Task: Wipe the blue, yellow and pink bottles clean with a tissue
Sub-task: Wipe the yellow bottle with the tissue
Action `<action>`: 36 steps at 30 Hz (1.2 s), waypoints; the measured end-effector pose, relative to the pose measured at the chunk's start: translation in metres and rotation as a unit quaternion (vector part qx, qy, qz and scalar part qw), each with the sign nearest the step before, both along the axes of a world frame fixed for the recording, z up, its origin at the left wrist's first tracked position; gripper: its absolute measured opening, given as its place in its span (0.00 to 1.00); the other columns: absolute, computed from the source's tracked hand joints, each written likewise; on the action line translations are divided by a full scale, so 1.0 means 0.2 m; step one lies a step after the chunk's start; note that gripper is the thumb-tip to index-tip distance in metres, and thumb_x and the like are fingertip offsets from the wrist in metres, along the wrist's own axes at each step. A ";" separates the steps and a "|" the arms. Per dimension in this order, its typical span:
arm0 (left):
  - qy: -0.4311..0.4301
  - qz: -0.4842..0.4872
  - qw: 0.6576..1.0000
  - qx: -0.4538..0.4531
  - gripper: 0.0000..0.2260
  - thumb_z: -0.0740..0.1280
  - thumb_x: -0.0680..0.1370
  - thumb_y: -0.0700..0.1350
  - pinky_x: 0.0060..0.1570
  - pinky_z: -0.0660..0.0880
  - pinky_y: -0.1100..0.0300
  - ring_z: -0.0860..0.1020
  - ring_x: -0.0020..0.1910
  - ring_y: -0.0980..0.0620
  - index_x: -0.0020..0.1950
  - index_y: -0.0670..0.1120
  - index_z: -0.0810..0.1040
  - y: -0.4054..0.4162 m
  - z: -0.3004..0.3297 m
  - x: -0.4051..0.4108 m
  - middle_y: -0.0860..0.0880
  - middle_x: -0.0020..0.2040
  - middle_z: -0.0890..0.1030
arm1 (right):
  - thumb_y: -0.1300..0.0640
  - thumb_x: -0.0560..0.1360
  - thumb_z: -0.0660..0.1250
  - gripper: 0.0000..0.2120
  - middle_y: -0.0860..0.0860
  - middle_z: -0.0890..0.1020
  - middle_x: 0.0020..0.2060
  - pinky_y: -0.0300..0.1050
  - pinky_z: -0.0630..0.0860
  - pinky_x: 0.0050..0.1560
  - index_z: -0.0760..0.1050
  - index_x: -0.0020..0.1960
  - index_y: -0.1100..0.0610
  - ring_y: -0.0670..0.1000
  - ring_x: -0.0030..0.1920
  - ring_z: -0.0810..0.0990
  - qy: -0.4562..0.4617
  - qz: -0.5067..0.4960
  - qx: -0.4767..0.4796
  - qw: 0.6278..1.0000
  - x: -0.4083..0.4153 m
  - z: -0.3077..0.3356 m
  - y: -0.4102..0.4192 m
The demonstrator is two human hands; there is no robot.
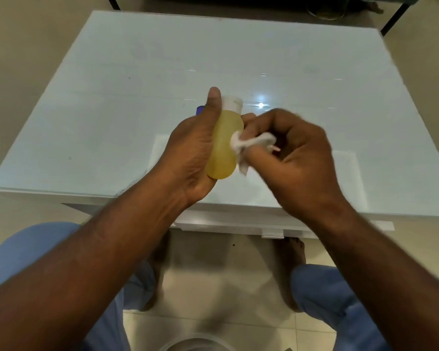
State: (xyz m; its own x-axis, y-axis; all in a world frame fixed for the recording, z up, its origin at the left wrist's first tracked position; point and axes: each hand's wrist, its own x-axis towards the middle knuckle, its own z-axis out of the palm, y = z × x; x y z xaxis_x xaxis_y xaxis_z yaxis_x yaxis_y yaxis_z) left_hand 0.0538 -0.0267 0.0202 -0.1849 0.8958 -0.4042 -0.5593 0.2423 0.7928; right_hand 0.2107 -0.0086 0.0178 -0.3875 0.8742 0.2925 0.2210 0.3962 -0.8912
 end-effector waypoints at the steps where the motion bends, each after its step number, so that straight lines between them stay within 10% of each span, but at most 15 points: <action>1: 0.002 0.001 1.000 0.005 0.25 0.62 0.84 0.58 0.66 0.78 0.43 0.84 0.60 0.42 0.69 0.39 0.76 0.00 0.00 0.00 0.41 0.60 0.85 | 0.67 0.76 0.71 0.07 0.46 0.86 0.41 0.42 0.82 0.47 0.82 0.46 0.56 0.44 0.43 0.85 0.052 -0.029 -0.019 0.998 0.00 0.01 0.02; 15: 0.031 -0.010 0.999 -0.011 0.26 0.57 0.84 0.60 0.56 0.83 0.41 0.85 0.59 0.39 0.74 0.43 0.71 -0.01 0.03 0.04 0.38 0.64 0.82 | 0.72 0.81 0.69 0.09 0.56 0.87 0.49 0.36 0.84 0.42 0.83 0.52 0.60 0.46 0.45 0.88 0.131 -0.012 -0.124 0.984 0.00 0.04 0.05; 21: -0.017 -0.034 0.999 0.021 0.39 0.66 0.81 0.59 0.54 0.83 0.41 0.84 0.60 0.37 0.84 0.46 0.51 -0.01 0.01 0.04 0.37 0.66 0.81 | 0.70 0.81 0.71 0.08 0.54 0.86 0.49 0.37 0.84 0.45 0.84 0.54 0.60 0.46 0.42 0.88 0.116 -0.057 -0.084 0.988 0.01 0.03 0.06; 29: -0.044 0.012 0.999 -0.004 0.25 0.64 0.83 0.56 0.55 0.83 0.43 0.83 0.62 0.37 0.74 0.42 0.71 -0.01 0.01 0.05 0.37 0.67 0.80 | 0.74 0.79 0.69 0.12 0.51 0.89 0.46 0.39 0.85 0.45 0.85 0.50 0.58 0.49 0.45 0.89 0.113 0.000 -0.075 0.991 0.01 0.02 0.06; 32: -0.056 0.006 0.998 -0.002 0.23 0.59 0.85 0.58 0.56 0.83 0.46 0.84 0.59 0.41 0.69 0.40 0.76 -0.01 0.01 0.03 0.41 0.62 0.84 | 0.71 0.77 0.70 0.10 0.51 0.88 0.45 0.57 0.87 0.53 0.85 0.45 0.58 0.52 0.49 0.89 0.077 0.022 -0.066 0.995 0.00 0.00 0.05; 36: -0.060 -0.004 0.998 0.011 0.24 0.55 0.85 0.60 0.60 0.82 0.47 0.84 0.62 0.44 0.62 0.42 0.79 0.00 0.02 -0.04 0.41 0.59 0.86 | 0.55 0.76 0.71 0.08 0.41 0.88 0.42 0.75 0.52 0.82 0.84 0.39 0.46 0.49 0.51 0.88 -0.049 0.046 -0.013 0.998 -0.01 -0.03 0.01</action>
State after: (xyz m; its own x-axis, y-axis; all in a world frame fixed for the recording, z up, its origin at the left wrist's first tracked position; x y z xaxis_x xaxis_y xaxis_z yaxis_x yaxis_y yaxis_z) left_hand 0.0448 -0.0266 0.0233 -0.1291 0.9057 -0.4038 -0.6480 0.2313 0.7257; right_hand 0.2081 -0.0072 0.0115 -0.4923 0.8404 0.2267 0.2717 0.3958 -0.8772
